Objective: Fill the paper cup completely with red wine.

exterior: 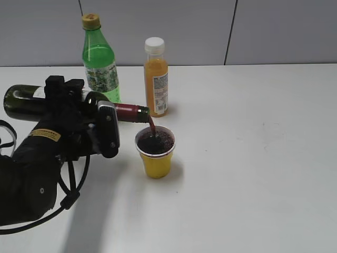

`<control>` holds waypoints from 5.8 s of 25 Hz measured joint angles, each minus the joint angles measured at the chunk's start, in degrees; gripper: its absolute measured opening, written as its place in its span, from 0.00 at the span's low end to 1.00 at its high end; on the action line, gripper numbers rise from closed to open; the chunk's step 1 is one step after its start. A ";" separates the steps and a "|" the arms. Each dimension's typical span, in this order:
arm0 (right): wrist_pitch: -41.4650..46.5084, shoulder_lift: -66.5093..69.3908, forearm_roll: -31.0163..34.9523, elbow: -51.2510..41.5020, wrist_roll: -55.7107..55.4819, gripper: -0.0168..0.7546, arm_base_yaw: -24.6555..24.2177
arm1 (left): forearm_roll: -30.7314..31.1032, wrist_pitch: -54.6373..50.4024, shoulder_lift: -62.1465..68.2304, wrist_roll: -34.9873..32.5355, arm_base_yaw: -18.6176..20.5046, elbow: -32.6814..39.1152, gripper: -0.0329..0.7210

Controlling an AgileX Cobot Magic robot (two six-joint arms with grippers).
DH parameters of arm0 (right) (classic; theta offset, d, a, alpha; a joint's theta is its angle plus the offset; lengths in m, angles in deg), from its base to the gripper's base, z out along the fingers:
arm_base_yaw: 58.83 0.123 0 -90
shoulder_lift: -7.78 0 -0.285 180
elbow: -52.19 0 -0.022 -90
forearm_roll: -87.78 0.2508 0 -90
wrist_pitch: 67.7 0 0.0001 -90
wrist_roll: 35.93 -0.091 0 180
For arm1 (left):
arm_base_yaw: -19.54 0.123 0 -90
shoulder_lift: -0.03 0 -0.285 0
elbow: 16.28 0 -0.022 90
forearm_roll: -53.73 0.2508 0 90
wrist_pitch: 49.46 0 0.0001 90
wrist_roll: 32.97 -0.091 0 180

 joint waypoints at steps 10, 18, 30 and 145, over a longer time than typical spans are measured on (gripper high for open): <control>0.00 0.00 0.00 0.00 0.00 0.78 0.00 | 5.53 0.00 0.00 13.38 0.00 0.00 0.77; 0.00 0.00 0.00 0.00 0.00 0.78 0.00 | 7.32 0.00 0.00 37.86 0.00 0.00 0.77; 0.00 0.00 0.00 0.00 0.00 0.78 0.00 | 5.38 0.00 -4.31 69.65 2.91 0.00 0.77; 0.00 0.00 0.00 0.00 0.00 0.78 0.00 | 60.12 -124.38 -82.42 114.54 43.30 -3.70 0.85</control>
